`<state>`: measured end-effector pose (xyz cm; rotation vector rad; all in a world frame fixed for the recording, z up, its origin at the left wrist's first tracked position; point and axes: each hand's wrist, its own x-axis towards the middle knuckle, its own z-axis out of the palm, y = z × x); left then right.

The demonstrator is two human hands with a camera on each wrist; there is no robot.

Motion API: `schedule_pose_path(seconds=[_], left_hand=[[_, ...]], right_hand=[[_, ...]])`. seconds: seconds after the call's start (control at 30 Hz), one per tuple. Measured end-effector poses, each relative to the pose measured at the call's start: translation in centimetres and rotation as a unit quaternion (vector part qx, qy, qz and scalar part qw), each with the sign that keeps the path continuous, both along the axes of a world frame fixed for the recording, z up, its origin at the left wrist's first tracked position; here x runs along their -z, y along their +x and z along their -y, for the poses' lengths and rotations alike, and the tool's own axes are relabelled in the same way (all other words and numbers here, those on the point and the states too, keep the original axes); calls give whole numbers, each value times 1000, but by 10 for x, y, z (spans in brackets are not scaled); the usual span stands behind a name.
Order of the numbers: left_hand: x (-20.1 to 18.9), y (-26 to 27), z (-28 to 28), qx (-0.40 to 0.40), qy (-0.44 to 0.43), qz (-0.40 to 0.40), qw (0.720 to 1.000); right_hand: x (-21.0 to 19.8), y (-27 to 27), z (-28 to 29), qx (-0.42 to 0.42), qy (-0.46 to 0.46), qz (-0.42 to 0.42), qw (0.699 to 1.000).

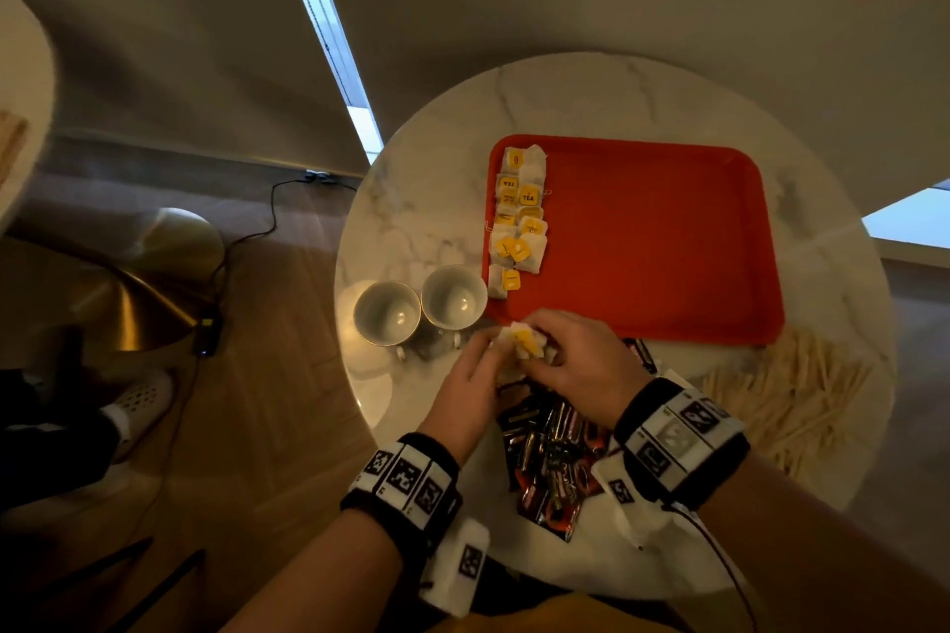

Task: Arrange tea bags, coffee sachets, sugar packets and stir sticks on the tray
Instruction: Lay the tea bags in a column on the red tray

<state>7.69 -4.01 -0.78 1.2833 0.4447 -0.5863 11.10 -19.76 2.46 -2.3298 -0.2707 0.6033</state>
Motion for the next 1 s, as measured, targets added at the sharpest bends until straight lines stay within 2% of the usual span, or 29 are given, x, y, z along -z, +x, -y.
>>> schedule_pose_path(seconds=[0.1, 0.23, 0.37, 0.43, 0.57, 0.77, 1.0], left_hand=[[-12, 15, 18, -28, -101, -36, 994], [-22, 31, 33, -61, -151, -46, 986], [-32, 43, 40, -103, -208, -68, 970], [-36, 46, 43, -119, -227, -70, 964], [-41, 51, 48, -130, -244, -78, 958], [-31, 56, 48, -117, -217, -80, 966], [-23, 61, 37, -150, -222, -84, 960]], right_hand=[[-14, 4, 11, 6, 22, 4, 1000], [-25, 12, 22, 55, 51, 2, 997], [-31, 17, 32, 131, 78, 53, 987], [-30, 19, 35, 157, 61, 80, 982], [-24, 27, 38, 151, 36, 88, 984], [-26, 36, 34, 175, 85, 84, 977], [-28, 50, 35, 281, 233, 52, 930]])
